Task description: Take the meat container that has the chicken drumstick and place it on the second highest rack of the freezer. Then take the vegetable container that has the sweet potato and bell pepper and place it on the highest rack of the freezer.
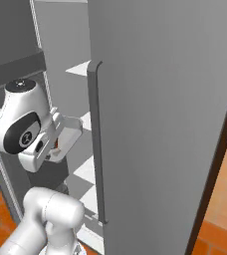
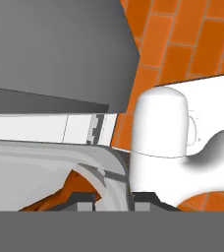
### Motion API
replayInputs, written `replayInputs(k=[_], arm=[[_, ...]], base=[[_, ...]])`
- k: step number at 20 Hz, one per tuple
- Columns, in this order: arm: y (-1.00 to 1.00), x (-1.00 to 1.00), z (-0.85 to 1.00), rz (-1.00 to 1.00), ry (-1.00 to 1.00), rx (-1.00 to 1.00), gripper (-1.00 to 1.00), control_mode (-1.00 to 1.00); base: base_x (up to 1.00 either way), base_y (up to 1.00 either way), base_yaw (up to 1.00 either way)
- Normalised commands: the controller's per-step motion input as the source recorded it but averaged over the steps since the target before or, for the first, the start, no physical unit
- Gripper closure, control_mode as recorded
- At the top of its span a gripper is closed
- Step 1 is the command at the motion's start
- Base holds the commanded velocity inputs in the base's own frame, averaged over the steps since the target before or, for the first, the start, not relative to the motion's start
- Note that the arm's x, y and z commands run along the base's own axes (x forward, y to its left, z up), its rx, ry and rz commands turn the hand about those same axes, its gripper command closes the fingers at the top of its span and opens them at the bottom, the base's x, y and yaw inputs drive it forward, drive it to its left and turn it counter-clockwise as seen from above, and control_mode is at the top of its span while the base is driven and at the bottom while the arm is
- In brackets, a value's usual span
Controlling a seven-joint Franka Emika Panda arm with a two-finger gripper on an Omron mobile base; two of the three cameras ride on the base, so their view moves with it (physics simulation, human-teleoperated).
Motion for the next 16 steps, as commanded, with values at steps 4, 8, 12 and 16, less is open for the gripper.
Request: replayInputs(k=[4,8,12,16], arm=[[0.00,0.00,0.00,0.00,0.00,0.00,1.00,1.00],[0.00,0.12,-0.06,0.00,0.00,0.00,1.00,-1.00],[0.17,0.52,-0.24,-0.01,0.00,0.00,1.00,-1.00],[0.15,0.96,-0.25,-0.05,0.00,0.00,1.00,-1.00]], base=[[0.44,-0.18,0.10],[0.35,-0.01,0.00],[0.00,0.00,0.00],[0.00,0.00,0.00]])
